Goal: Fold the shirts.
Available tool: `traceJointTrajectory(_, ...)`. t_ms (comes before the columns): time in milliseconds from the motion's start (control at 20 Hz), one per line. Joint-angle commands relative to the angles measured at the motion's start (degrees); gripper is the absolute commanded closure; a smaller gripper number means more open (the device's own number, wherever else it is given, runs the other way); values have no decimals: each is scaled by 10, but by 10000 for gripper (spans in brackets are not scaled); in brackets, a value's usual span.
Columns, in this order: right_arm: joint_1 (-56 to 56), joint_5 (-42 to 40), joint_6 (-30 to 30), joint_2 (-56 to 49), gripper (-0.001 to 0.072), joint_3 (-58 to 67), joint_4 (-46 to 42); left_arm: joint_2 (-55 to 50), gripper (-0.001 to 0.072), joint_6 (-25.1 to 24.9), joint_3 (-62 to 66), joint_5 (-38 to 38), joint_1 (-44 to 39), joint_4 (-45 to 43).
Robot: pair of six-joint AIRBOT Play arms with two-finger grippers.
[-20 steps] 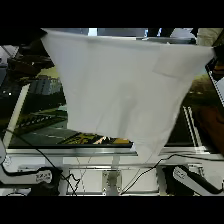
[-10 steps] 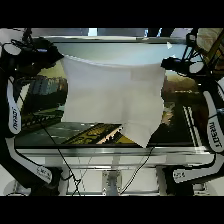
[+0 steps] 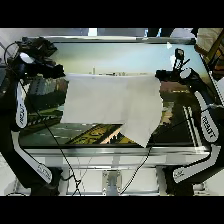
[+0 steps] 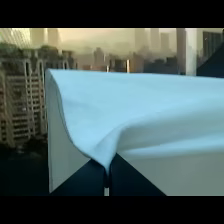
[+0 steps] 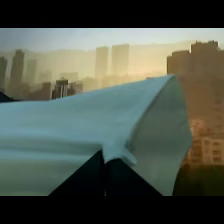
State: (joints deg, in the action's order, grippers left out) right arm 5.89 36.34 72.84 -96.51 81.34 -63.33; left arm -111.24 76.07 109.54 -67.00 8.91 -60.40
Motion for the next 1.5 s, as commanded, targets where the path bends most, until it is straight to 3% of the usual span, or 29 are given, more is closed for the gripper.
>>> traceJointTrajectory(0,5,64,32,-4,682,-30,-23,-31,702,10,0,-63,0,3)
traceJointTrajectory(550,2,32,39,-26,676,-90,-15,-86,693,52,0,-77,-1,46)
traceJointTrajectory(600,2,32,39,-26,673,-90,-12,-86,615,52,2,-79,0,50)
traceJointTrajectory(650,2,33,39,-26,633,-90,-9,-86,408,52,2,-81,0,57)
traceJointTrajectory(700,2,33,39,-26,549,-90,-9,-85,267,52,2,-82,0,64)
traceJointTrajectory(750,2,34,39,-24,498,-90,-9,-85,265,52,2,-84,0,68)
traceJointTrajectory(1000,13,70,38,4,497,-73,-23,-84,268,52,60,-179,2,59)
traceJointTrajectory(1100,20,107,38,25,498,-48,-46,-78,269,75,92,-234,8,57)
traceJointTrajectory(1350,48,180,38,103,498,10,-68,7,308,107,94,-327,22,28)
traceJointTrajectory(1450,54,203,37,140,498,34,-65,58,308,107,94,-329,28,26)
